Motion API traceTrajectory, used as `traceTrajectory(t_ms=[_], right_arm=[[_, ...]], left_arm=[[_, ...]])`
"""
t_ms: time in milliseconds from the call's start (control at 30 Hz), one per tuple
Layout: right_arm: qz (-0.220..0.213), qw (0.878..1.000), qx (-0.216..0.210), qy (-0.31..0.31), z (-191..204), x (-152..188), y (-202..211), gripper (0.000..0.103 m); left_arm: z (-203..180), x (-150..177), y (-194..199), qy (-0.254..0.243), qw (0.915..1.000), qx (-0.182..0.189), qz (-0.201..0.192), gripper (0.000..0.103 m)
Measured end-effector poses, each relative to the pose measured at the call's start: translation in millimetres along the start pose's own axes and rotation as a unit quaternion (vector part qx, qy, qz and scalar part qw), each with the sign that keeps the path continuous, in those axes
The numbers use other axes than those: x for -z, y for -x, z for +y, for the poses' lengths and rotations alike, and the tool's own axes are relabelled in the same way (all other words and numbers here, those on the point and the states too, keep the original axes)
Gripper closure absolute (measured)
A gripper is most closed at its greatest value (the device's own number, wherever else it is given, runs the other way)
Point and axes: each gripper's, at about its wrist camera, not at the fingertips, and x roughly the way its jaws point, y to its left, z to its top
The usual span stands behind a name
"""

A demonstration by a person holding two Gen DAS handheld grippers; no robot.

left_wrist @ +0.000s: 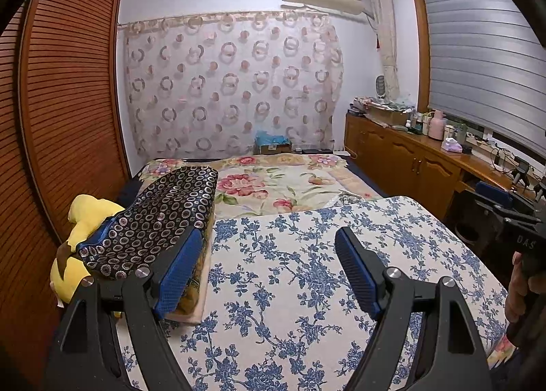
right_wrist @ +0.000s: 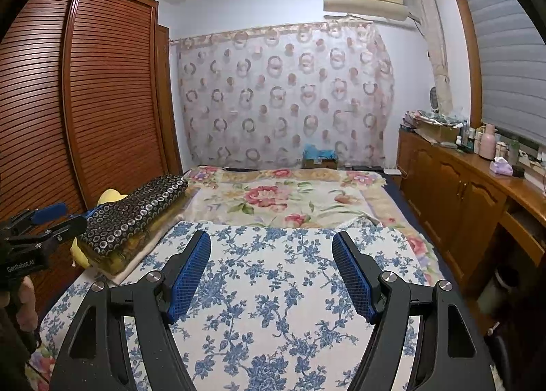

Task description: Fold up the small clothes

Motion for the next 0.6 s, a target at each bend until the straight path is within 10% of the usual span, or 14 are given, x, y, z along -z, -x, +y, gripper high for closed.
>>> traceTrajectory(t_ms=[600], right_arm=[[-0.001, 1.000, -0.003, -0.002, -4.6, -0.4, 0.9, 0.027]], left_arm=[[-1.2, -1.2, 2.2, 0.000, 1.0000, 0.001, -0.002, 0.022]])
